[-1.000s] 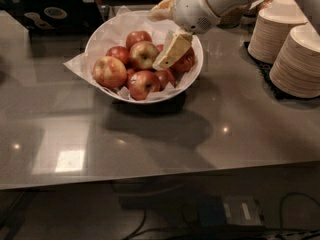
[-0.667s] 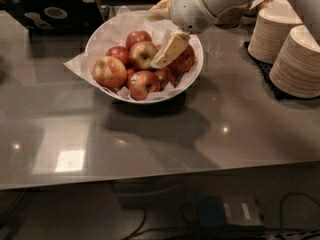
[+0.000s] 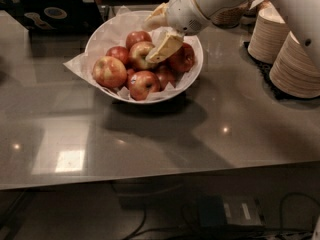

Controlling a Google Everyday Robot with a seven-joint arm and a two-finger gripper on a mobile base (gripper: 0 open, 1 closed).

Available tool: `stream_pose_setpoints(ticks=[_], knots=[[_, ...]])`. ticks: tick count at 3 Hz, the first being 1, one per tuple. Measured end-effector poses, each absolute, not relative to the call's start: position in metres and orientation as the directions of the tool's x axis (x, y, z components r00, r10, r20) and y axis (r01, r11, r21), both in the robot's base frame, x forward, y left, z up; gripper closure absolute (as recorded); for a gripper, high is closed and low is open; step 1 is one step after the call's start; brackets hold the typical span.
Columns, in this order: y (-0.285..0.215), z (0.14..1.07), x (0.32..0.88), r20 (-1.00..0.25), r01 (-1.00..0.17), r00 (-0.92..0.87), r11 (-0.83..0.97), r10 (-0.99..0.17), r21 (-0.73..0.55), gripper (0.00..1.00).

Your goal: Pick apple from white bowl

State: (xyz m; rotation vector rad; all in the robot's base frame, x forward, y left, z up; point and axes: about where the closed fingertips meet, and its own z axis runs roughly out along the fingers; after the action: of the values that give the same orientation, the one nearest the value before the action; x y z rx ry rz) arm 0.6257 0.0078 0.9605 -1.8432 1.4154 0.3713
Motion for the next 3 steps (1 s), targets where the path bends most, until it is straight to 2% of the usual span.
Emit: stream_pose_setpoints(ticks=[1, 3], knots=[[0.015, 0.963, 0.623, -0.649, -0.917, 0.354, -0.112, -0.674, -0.383, 0.27], [0.04, 0.955, 0.615, -0.708, -0.93, 0.361, -0.178, -0.607, -0.322, 0.3]])
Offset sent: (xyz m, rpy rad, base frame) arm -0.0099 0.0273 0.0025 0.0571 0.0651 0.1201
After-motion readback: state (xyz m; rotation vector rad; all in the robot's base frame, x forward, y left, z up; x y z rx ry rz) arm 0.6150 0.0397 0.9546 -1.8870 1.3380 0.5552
